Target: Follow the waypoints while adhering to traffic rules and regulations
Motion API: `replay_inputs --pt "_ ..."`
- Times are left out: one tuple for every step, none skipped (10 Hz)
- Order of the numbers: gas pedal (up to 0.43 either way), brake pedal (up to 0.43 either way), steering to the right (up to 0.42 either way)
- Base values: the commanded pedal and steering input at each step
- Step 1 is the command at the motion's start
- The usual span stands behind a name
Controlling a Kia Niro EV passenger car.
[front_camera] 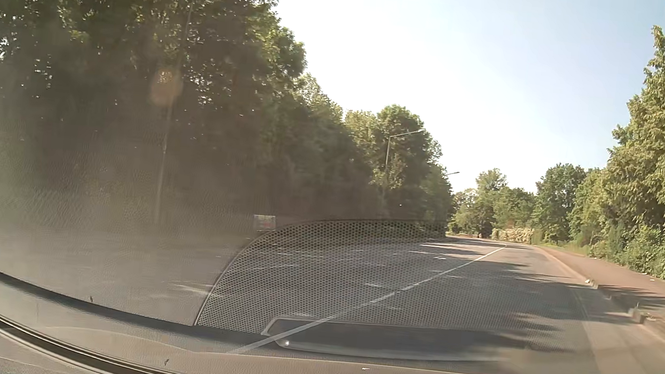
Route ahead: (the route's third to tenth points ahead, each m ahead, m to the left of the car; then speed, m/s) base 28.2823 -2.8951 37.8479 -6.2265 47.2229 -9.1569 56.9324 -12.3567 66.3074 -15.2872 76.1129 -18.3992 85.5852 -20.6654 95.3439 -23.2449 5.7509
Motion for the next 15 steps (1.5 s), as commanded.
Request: replay_inputs --pt "0.268 0.006 0.268" --pt "0.268 0.006 0.259" --pt "0.268 0.006 0.243" --pt "0.268 0.006 0.221" --pt "0.268 0.006 0.194" --pt "0.268 0.006 0.160" --pt "0.280 0.006 0.134" --pt "0.287 0.006 0.111" --pt "0.299 0.006 0.099" --pt "0.311 0.006 0.088" --pt "0.311 0.006 0.083" --pt "0.311 0.006 0.079" --pt "0.311 0.006 0.072" --pt "0.311 0.006 0.063" --pt "0.311 0.006 0.048"
